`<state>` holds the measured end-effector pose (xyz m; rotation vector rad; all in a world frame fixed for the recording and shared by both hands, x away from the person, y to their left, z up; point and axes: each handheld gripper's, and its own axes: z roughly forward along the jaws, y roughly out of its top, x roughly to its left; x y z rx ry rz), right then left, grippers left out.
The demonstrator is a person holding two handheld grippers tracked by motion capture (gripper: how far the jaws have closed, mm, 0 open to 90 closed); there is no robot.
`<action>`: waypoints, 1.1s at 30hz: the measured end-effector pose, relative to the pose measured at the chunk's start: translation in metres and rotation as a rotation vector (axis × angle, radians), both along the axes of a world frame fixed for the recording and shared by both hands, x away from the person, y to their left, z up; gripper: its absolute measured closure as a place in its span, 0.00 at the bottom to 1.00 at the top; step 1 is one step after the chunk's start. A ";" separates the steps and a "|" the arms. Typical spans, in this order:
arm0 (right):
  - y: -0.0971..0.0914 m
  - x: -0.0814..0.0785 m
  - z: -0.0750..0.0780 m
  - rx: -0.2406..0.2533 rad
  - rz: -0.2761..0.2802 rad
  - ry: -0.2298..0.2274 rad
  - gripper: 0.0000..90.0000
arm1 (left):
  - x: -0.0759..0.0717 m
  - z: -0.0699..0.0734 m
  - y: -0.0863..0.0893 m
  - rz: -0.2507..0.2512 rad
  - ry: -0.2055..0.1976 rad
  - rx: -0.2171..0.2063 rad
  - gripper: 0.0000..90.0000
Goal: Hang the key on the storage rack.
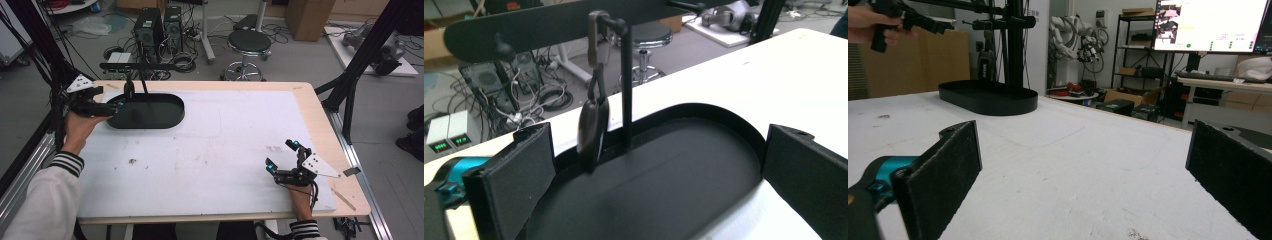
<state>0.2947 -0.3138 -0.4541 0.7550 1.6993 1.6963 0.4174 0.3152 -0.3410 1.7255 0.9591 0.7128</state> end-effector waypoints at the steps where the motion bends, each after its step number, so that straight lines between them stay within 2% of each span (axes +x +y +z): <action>1: 0.000 0.000 0.000 -0.003 0.002 -0.003 0.00 | -0.005 -0.003 0.002 -0.004 -0.006 -0.005 0.02; 4: 0.000 0.000 0.000 0.001 0.002 -0.003 0.00 | -0.023 -0.014 0.008 -0.027 -0.028 -0.030 0.02; 12: 0.001 0.000 0.000 -0.011 -0.005 -0.007 0.00 | -0.074 -0.043 0.014 -0.082 -0.103 -0.044 0.02; 14: 0.001 0.000 0.000 -0.012 -0.008 -0.005 0.00 | -0.087 -0.049 0.013 -0.103 -0.125 -0.064 0.02; 15: 0.001 0.000 0.000 -0.013 -0.008 -0.008 0.00 | -0.096 -0.053 0.011 -0.122 -0.150 -0.084 0.02; 17: 0.001 0.000 0.000 -0.015 -0.009 -0.005 0.00 | -0.105 -0.057 0.008 -0.135 -0.166 -0.110 0.02; 19: 0.002 0.000 0.000 -0.018 -0.011 -0.008 0.00 | -0.116 -0.063 0.004 -0.156 -0.198 -0.127 0.02; 20: 0.002 0.000 0.000 -0.025 -0.010 -0.014 0.00 | -0.122 -0.068 0.001 -0.160 -0.213 -0.149 0.02; 23: 0.003 -0.001 0.000 -0.033 -0.014 -0.018 0.00 | -0.133 -0.079 -0.004 -0.174 -0.224 -0.175 0.02; 29: 0.003 -0.001 0.000 -0.033 -0.013 -0.015 0.00 | -0.143 -0.097 -0.008 -0.176 -0.230 -0.198 0.02; 32: 0.003 -0.001 0.000 -0.033 -0.013 -0.015 0.00 | -0.145 -0.107 -0.008 -0.175 -0.231 -0.192 0.02; 33: 0.003 -0.001 0.000 -0.037 -0.013 -0.019 0.00 | -0.146 -0.111 -0.009 -0.156 -0.226 -0.172 0.02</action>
